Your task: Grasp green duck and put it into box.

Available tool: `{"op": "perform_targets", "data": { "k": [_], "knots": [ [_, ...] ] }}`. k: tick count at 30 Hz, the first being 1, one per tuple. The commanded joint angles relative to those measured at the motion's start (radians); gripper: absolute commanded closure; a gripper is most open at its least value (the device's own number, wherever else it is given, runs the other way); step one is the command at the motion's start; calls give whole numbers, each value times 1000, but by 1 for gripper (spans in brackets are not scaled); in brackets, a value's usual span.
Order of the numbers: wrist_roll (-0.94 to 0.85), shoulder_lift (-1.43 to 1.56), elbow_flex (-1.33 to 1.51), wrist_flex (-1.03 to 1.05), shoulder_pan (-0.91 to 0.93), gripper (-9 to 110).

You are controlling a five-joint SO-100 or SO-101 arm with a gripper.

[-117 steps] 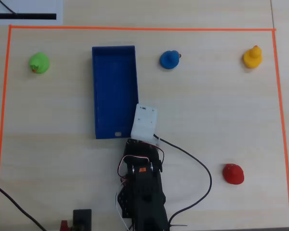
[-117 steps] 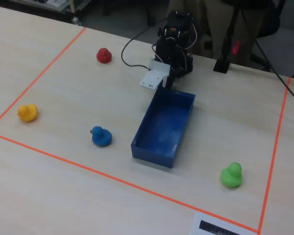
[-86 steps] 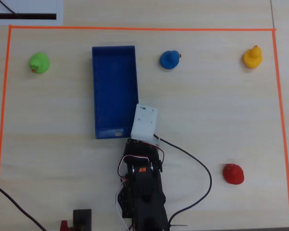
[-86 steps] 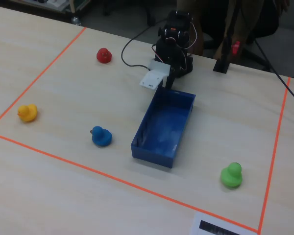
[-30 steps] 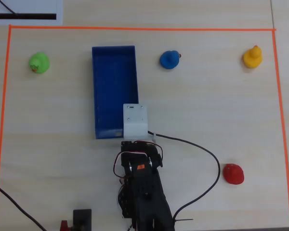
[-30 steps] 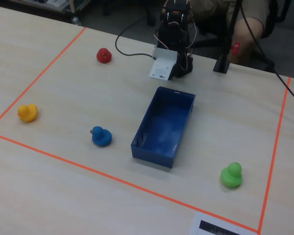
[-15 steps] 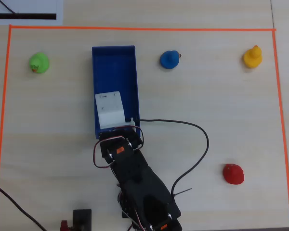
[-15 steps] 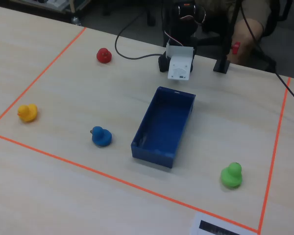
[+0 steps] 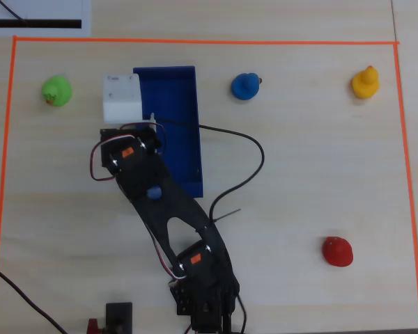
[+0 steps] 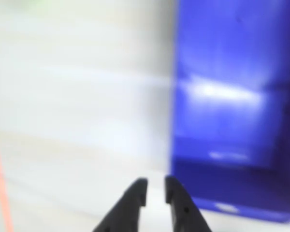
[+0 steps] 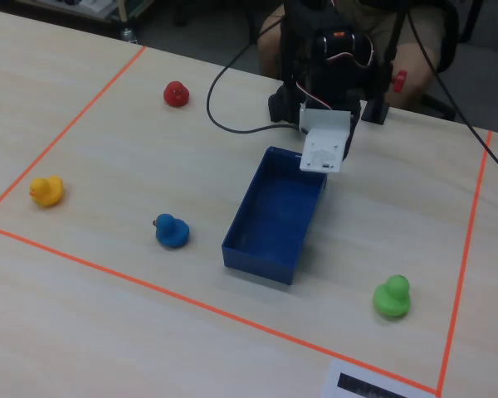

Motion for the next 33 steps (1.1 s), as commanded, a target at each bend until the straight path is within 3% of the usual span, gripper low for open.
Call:
{"op": "perform_targets", "data": {
  "k": [1,10,30,33],
  "knots": [
    [63,-109,-204,-34,-86,101],
    [130,-152,-199,-207,-149,94],
    [-166,-212,-138,-726,140,96],
    [-184,-158,-104,-721,132,96]
  ]
}}
